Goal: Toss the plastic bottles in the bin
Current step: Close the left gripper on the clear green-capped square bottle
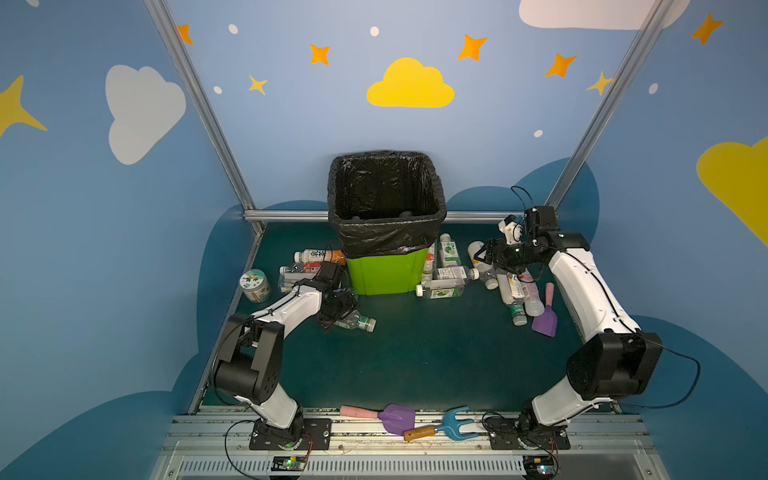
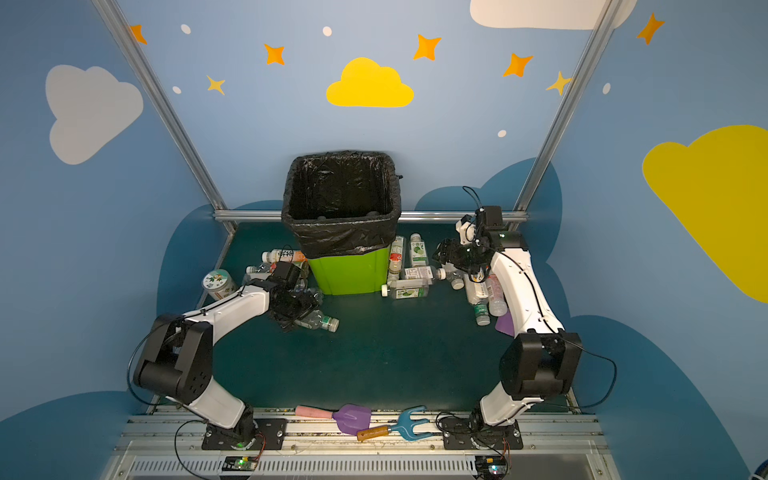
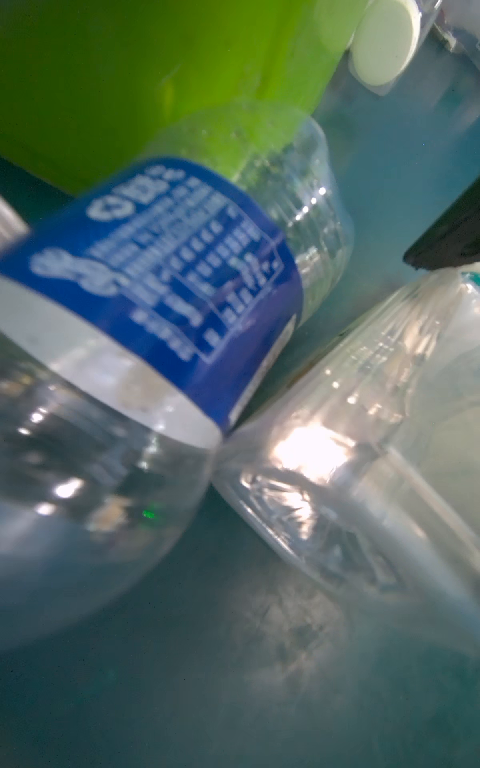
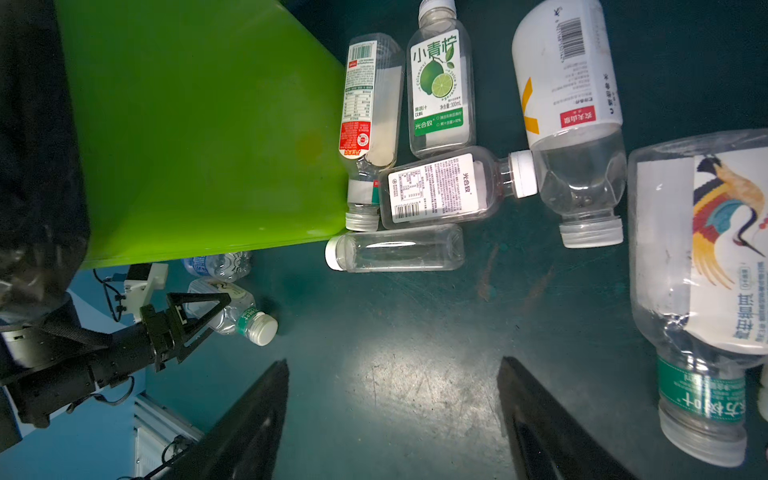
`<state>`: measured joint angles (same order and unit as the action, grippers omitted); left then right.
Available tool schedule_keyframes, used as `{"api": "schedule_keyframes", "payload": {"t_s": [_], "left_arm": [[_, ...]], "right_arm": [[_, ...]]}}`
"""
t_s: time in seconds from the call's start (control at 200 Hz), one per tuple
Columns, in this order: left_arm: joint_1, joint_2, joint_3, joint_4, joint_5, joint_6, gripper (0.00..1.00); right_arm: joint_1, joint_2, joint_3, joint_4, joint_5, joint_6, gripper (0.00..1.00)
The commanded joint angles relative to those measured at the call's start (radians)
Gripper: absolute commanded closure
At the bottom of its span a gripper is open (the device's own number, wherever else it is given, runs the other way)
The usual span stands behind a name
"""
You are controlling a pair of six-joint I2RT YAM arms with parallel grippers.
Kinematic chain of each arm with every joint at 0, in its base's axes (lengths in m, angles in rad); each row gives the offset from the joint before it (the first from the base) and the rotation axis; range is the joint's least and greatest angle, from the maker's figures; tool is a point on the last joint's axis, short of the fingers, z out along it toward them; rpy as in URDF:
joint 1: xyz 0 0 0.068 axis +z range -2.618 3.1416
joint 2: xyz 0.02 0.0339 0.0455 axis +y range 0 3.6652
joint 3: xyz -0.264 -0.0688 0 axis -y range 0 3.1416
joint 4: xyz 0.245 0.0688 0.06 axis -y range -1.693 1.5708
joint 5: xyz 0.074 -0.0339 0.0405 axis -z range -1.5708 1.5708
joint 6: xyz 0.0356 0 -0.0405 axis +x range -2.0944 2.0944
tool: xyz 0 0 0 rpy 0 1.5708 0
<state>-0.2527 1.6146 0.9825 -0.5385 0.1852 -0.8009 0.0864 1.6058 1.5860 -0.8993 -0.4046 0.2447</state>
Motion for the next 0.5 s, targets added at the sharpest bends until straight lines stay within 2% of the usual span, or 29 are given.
{"api": "schedule_keyframes", "payload": {"t_s": [0.0, 0.065, 0.12, 0.496], "left_arm": [[-0.002, 0.005, 0.018, -0.03, -0.036, 0.016, 0.28], [-0.002, 0.0, 0.018, -0.045, -0.039, 0.023, 0.37], [-0.002, -0.005, 0.019, -0.061, -0.043, 0.031, 0.39], [0.013, -0.005, 0.017, -0.139, -0.079, 0.076, 0.36]], "right_arm": [[-0.007, 0.012, 0.026, -0.031, -0.027, -0.023, 0.22], [-0.008, 0.016, 0.027, -0.032, -0.034, -0.023, 0.22], [-0.01, 0.017, 0.026, -0.031, -0.04, -0.022, 0.21], [-0.011, 0.008, -0.019, 0.004, -0.073, 0.006, 0.21]]}}
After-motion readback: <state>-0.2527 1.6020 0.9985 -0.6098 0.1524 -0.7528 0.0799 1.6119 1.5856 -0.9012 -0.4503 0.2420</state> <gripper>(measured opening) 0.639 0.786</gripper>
